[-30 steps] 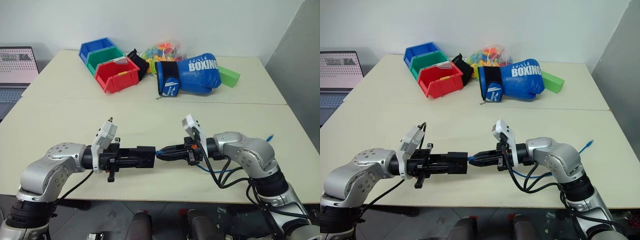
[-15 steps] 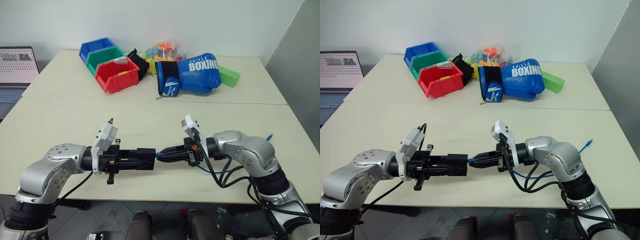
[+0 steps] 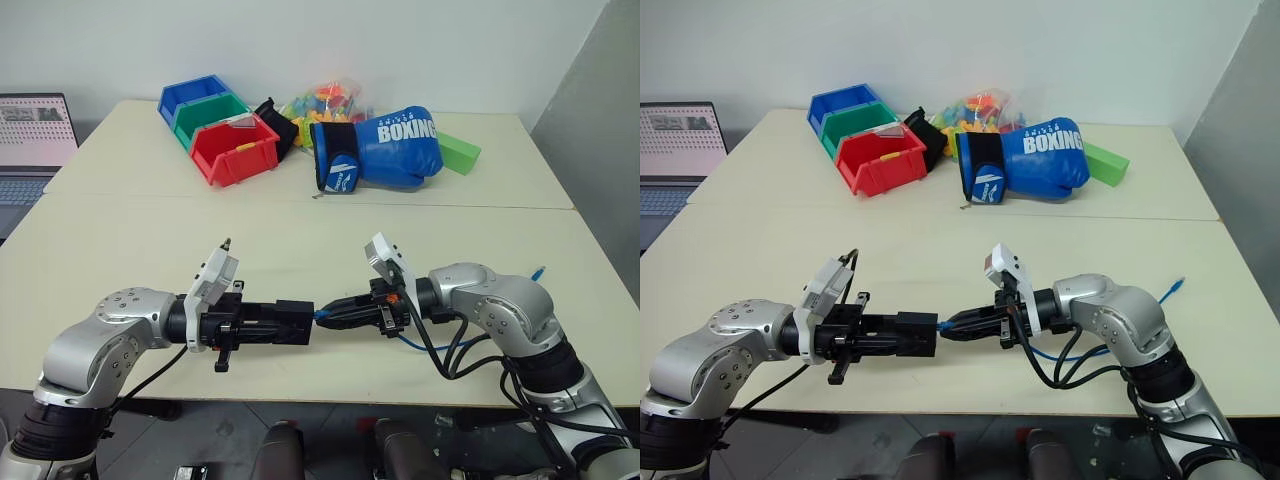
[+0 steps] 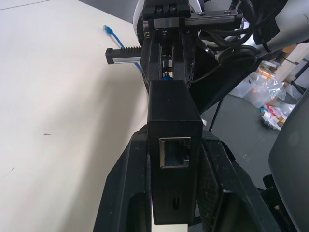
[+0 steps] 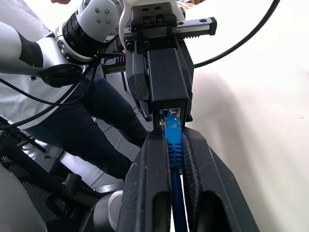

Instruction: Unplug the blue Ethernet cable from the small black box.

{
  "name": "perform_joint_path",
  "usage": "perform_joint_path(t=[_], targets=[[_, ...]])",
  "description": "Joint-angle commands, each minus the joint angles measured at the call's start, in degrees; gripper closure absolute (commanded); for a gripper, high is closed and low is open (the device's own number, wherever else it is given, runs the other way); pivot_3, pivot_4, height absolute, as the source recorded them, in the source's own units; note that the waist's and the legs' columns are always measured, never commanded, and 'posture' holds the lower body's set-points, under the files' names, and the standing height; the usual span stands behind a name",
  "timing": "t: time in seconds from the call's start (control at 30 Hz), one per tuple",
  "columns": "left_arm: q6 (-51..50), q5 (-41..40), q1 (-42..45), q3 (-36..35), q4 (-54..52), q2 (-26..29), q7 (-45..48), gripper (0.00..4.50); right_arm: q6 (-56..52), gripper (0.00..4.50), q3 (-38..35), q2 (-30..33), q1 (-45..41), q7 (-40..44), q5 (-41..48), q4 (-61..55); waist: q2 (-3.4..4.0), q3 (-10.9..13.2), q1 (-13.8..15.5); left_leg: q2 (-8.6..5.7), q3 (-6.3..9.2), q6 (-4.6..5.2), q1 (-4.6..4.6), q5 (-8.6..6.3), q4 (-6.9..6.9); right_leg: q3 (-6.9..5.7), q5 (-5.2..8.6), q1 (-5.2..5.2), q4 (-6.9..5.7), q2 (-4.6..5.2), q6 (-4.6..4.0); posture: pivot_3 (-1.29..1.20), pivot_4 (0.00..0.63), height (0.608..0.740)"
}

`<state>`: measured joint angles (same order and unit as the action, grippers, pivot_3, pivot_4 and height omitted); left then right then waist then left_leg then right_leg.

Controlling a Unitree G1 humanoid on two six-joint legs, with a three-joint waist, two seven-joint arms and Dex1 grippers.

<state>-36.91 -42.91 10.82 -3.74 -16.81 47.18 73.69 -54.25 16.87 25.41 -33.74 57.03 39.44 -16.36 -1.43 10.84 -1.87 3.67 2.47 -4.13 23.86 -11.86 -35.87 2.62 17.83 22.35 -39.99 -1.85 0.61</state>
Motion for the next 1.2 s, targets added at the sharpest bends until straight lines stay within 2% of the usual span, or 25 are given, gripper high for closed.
perform_joint_path(t=[0.03,0.17,0.33,0.73,0.9,0.93,1.0,1.03,1.2], targets=[[0.3,0.2,-0.2,-0.6,-0.5,0.3,-0.6,3.71,0.2,3.75,-2.1,0.6,-0.6,-0.5,1.1,-2.6,0.00,0.0,0.0,0.00,0.00,0.00,0.00,0.00,0.00,0.00,0.00,0.00,0.00,0.00,0.00,0.00,0.150,0.740],[0.2,-0.1,-0.3,-0.2,-0.9,0.0,-0.7,3.71,-0.3,3.06,-2.4,1.1,-0.3,-0.5,2.1,-3.9,0.01,0.0,0.0,0.00,0.00,0.00,0.00,0.00,0.00,0.00,0.00,0.00,0.00,0.00,0.00,0.00,0.150,0.740],[0.1,-0.2,-0.4,0.0,-1.1,-0.1,-0.4,3.71,-1.0,3.05,-3.5,1.7,1.6,-0.9,3.2,-4.5,0.01,0.0,0.0,0.00,0.00,0.00,0.01,0.00,0.01,0.00,0.00,0.00,0.01,0.00,0.00,0.00,0.150,0.740],[0.0,-0.5,-0.4,-0.1,-1.1,0.1,-0.2,3.71,1.2,3.05,-4.9,-2.5,4.4,-4.7,2.9,-2.0,0.03,0.0,0.0,0.00,0.00,0.00,0.01,0.00,0.02,0.01,0.00,0.01,0.01,0.00,0.00,0.00,0.150,0.740],[-0.3,-1.3,-1.0,-1.3,-0.7,-0.1,-0.6,3.71,-0.9,3.05,-7.8,-0.6,4.8,-4.4,6.2,-4.3,0.03,0.0,0.0,-0.01,-0.01,0.00,0.02,0.00,0.01,0.01,0.00,0.00,0.02,0.00,0.00,0.00,0.150,0.740],[-0.6,-2.3,-1.0,-1.7,-0.5,-0.9,-0.9,3.71,-0.6,2.71,-7.4,-0.9,5.4,-4.8,5.9,-4.6,0.03,0.0,0.0,-0.01,-0.01,0.00,0.02,0.00,0.01,0.01,0.00,0.00,0.02,0.00,0.00,0.00,0.150,0.740],[-0.8,-3.0,-0.9,-1.7,0.0,-1.5,-0.8,3.71,-0.5,2.50,-7.2,-1.9,6.0,-6.0,6.0,-4.7,0.03,0.0,0.0,0.00,-0.01,0.00,0.01,0.00,0.03,0.00,0.00,0.00,0.02,0.00,0.00,0.00,0.150,0.740],[-0.9,-2.9,-0.7,-1.5,0.3,-1.4,-0.4,3.71,-0.3,2.21,-6.9,-2.3,6.0,-6.4,5.7,-4.4,0.03,0.0,0.0,0.01,0.00,0.00,0.01,0.00,0.03,0.00,0.00,0.01,0.02,0.00,0.00,0.00,0.150,0.740],[-2.5,-4.2,1.1,-1.4,1.7,-1.4,-0.1,3.71,-0.2,2.16,-6.7,-3.7,6.4,-7.5,5.5,-3.2,0.06,0.0,0.0,0.01,0.00,0.00,0.01,0.00,0.02,0.01,0.00,0.01,0.01,-0.01,0.00,0.00,0.150,0.740]])
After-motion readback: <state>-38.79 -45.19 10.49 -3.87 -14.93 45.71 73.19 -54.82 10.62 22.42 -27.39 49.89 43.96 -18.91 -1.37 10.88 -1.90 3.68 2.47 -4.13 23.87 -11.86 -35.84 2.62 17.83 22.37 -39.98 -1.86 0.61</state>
